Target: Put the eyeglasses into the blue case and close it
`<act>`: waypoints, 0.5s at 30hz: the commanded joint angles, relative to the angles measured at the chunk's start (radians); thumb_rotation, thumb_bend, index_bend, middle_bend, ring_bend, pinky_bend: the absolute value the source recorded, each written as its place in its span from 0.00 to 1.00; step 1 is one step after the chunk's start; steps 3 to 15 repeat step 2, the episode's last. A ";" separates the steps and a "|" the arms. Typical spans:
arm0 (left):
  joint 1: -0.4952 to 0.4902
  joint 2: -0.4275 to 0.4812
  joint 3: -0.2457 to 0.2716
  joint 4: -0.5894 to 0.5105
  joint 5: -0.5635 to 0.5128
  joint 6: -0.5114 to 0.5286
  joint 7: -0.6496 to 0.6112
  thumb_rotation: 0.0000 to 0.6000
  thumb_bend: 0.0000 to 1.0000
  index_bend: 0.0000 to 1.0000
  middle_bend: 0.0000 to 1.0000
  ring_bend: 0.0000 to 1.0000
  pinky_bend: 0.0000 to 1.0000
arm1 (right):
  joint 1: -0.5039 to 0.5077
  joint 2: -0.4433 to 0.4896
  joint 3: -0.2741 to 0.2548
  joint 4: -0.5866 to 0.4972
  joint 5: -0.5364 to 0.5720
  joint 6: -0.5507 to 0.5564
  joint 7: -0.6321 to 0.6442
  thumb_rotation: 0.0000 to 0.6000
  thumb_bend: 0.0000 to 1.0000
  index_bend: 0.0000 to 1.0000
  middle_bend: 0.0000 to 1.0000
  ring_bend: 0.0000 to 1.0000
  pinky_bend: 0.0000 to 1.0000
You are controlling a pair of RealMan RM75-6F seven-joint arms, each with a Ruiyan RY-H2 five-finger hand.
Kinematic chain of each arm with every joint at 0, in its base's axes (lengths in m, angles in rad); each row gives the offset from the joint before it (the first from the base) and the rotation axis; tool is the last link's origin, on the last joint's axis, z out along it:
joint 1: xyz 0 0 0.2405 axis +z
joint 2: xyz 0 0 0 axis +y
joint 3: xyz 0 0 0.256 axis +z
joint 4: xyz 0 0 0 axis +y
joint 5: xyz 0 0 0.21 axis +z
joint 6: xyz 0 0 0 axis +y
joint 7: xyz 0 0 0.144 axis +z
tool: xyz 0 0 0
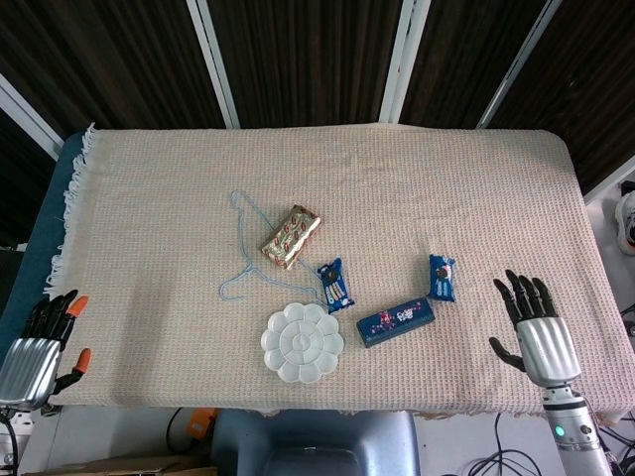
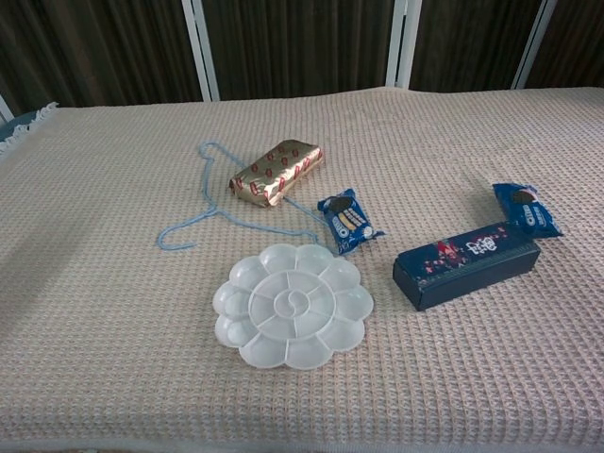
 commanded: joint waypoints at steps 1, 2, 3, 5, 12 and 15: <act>0.003 0.002 0.003 -0.002 0.008 0.008 -0.004 1.00 0.41 0.00 0.00 0.00 0.03 | -0.005 0.002 0.003 -0.012 -0.010 -0.034 -0.021 1.00 0.37 0.08 0.00 0.00 0.00; 0.004 0.002 0.004 -0.002 0.012 0.012 -0.006 1.00 0.41 0.00 0.00 0.00 0.03 | -0.005 0.001 0.004 -0.013 -0.011 -0.039 -0.026 1.00 0.37 0.08 0.00 0.00 0.00; 0.004 0.002 0.004 -0.002 0.012 0.012 -0.006 1.00 0.41 0.00 0.00 0.00 0.03 | -0.005 0.001 0.004 -0.013 -0.011 -0.039 -0.026 1.00 0.37 0.08 0.00 0.00 0.00; 0.004 0.002 0.004 -0.002 0.012 0.012 -0.006 1.00 0.41 0.00 0.00 0.00 0.03 | -0.005 0.001 0.004 -0.013 -0.011 -0.039 -0.026 1.00 0.37 0.08 0.00 0.00 0.00; 0.004 0.002 0.004 -0.002 0.012 0.012 -0.006 1.00 0.41 0.00 0.00 0.00 0.03 | -0.005 0.001 0.004 -0.013 -0.011 -0.039 -0.026 1.00 0.37 0.08 0.00 0.00 0.00; 0.004 0.002 0.004 -0.002 0.012 0.012 -0.006 1.00 0.41 0.00 0.00 0.00 0.03 | -0.005 0.001 0.004 -0.013 -0.011 -0.039 -0.026 1.00 0.37 0.08 0.00 0.00 0.00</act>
